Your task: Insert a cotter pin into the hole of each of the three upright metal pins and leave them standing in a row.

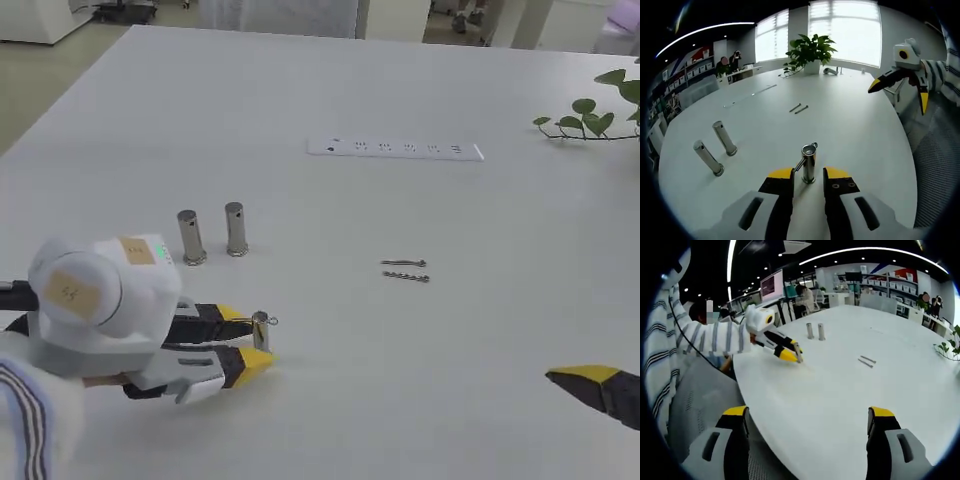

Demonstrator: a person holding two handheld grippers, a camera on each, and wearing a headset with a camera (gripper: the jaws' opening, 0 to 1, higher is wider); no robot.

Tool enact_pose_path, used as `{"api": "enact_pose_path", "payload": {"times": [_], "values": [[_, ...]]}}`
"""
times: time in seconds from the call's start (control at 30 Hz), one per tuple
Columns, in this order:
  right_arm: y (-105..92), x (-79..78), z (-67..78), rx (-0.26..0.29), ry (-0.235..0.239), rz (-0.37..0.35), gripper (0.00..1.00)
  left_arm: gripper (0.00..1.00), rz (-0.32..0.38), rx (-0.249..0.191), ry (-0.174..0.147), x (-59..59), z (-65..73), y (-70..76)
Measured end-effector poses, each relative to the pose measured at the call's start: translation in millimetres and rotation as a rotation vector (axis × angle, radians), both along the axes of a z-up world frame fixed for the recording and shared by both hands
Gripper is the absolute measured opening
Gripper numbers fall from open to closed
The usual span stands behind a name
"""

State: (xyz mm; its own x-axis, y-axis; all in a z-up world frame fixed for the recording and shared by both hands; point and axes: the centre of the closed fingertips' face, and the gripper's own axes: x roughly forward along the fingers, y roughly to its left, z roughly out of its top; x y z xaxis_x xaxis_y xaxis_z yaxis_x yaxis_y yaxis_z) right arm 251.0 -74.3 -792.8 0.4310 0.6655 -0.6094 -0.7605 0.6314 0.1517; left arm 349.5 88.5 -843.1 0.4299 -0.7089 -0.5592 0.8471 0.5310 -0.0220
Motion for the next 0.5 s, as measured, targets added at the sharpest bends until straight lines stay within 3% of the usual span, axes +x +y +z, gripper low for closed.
{"api": "enact_pose_path", "payload": {"times": [0.1,0.13,0.23,0.33,0.5], "values": [[-0.5,0.1,-0.4,-0.005,0.0,0.002,0.99,0.27,0.011,-0.009,0.025,-1.7,-0.7,4.0],[-0.4,0.2,-0.2,-0.004,0.0,0.002,0.99,0.29,0.02,-0.017,0.052,-3.1,-1.2,6.6],[0.2,0.5,0.6,-0.001,0.0,0.001,0.99,0.35,0.009,0.011,0.033,-3.6,-2.5,16.0],[0.7,0.7,1.6,0.004,0.0,-0.002,0.99,0.37,0.009,0.026,0.047,-6.0,-4.1,27.6],[-0.8,-0.1,1.1,-0.004,-0.002,-0.001,0.98,0.36,0.085,0.084,0.043,2.9,-8.6,63.1]]}}
